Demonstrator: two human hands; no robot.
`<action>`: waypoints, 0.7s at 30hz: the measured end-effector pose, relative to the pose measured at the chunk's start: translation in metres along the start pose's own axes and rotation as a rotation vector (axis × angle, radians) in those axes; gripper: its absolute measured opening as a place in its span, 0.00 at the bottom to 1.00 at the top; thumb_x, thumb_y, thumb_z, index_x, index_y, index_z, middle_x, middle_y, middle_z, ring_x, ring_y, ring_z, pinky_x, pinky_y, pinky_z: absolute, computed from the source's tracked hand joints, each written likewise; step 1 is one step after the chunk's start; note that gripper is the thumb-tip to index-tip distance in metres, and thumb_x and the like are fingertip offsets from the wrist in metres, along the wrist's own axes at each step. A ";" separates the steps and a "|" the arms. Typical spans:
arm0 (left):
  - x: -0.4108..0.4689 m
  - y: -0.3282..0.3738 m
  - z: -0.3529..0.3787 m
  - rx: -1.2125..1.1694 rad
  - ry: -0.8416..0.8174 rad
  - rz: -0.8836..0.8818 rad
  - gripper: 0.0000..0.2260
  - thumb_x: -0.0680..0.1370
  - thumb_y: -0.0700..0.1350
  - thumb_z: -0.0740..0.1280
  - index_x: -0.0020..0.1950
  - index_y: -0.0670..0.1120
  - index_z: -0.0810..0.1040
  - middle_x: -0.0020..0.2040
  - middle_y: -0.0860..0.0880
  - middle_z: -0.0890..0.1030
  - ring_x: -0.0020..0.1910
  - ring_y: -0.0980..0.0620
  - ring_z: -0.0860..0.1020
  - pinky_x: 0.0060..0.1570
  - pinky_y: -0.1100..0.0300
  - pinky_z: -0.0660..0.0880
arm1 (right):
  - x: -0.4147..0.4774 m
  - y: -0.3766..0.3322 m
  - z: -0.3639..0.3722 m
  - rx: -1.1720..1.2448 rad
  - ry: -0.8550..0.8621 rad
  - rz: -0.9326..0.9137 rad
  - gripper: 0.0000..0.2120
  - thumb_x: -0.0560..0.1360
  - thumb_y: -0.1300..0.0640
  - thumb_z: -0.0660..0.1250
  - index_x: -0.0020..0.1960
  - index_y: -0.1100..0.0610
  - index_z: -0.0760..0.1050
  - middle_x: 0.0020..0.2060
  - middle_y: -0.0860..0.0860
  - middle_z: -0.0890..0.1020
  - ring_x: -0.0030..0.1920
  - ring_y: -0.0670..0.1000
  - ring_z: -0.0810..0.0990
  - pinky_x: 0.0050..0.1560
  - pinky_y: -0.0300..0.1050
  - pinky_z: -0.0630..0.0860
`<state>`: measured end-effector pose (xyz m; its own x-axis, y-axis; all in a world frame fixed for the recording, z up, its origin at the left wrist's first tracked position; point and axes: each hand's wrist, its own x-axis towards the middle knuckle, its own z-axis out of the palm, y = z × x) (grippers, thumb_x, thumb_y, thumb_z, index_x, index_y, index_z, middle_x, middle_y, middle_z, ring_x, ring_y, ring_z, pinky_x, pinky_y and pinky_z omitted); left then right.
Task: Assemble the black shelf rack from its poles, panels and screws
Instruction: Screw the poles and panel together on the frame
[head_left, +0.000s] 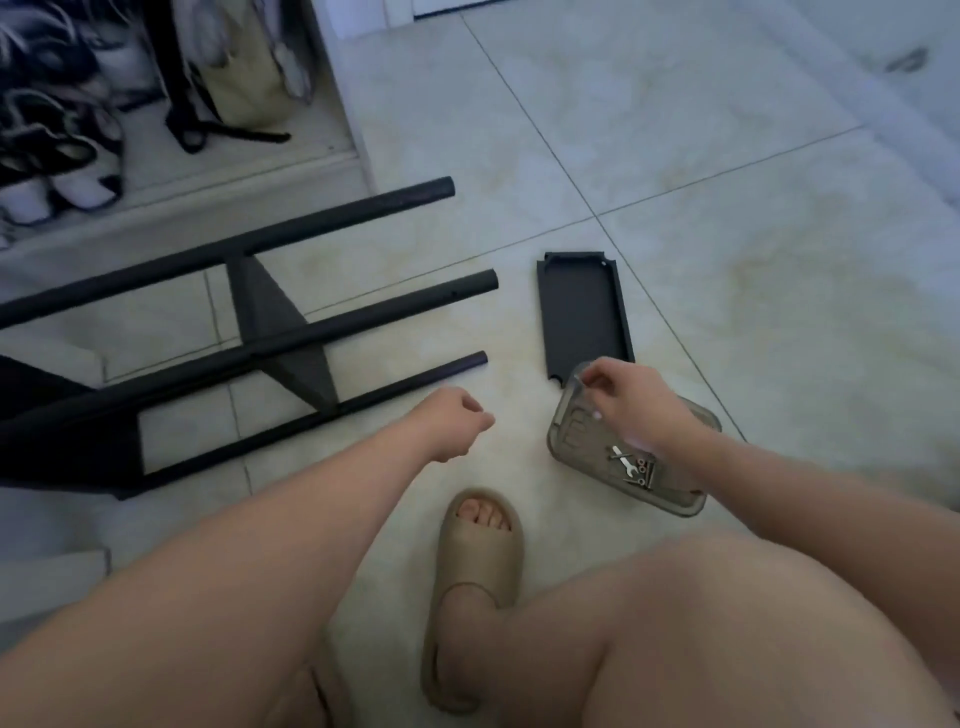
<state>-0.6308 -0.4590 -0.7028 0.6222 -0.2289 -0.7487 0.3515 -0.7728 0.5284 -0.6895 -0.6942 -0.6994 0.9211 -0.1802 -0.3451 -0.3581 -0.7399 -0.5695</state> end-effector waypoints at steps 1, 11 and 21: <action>-0.013 -0.004 -0.014 0.020 0.004 0.011 0.06 0.80 0.51 0.65 0.50 0.49 0.76 0.55 0.42 0.83 0.54 0.42 0.84 0.37 0.59 0.70 | -0.002 -0.020 -0.004 0.004 -0.004 -0.033 0.06 0.80 0.59 0.67 0.55 0.54 0.81 0.42 0.47 0.83 0.41 0.48 0.81 0.39 0.34 0.72; -0.122 -0.076 -0.169 0.088 0.244 0.149 0.09 0.81 0.52 0.65 0.56 0.49 0.79 0.49 0.50 0.83 0.46 0.50 0.83 0.39 0.57 0.74 | -0.025 -0.225 0.001 -0.007 -0.155 -0.262 0.08 0.79 0.62 0.63 0.46 0.50 0.75 0.42 0.47 0.85 0.37 0.46 0.84 0.45 0.56 0.83; -0.106 -0.133 -0.239 -0.006 0.554 0.160 0.07 0.81 0.48 0.65 0.48 0.48 0.80 0.47 0.49 0.82 0.48 0.47 0.79 0.51 0.55 0.75 | -0.012 -0.323 0.077 0.248 -0.293 -0.193 0.05 0.78 0.64 0.69 0.52 0.58 0.82 0.41 0.53 0.84 0.39 0.48 0.82 0.42 0.35 0.81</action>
<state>-0.5763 -0.1909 -0.5979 0.9409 0.0024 -0.3388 0.2256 -0.7506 0.6210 -0.5968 -0.4032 -0.5692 0.9052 0.1644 -0.3919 -0.2426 -0.5570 -0.7943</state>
